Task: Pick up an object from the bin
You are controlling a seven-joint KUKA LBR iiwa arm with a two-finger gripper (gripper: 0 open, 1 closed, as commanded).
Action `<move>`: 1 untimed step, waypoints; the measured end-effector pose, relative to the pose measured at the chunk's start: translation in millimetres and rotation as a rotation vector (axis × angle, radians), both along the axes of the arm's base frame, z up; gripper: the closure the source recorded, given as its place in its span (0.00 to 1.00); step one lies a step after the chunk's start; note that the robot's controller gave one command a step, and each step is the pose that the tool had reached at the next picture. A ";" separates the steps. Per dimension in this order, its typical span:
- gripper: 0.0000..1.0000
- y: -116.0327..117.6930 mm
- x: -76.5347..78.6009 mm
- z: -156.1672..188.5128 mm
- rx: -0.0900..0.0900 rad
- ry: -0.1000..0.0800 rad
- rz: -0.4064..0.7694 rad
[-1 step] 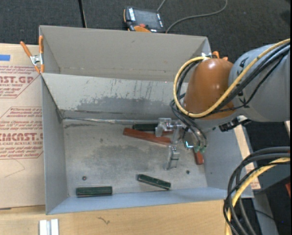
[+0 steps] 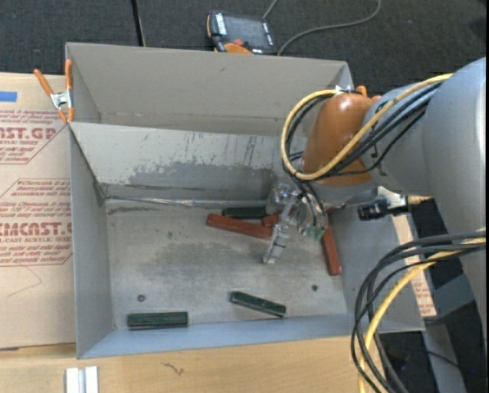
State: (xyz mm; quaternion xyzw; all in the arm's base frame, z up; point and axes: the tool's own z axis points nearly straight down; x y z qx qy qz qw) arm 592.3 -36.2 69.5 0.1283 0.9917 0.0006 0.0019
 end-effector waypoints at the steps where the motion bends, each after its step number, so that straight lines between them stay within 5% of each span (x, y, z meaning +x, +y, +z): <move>1: 0.00 83.3 -0.4 2.2 0.003 -0.001 0.028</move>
Offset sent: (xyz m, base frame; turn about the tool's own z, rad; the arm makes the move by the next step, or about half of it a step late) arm -0.0012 0.0771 0.0015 -0.0207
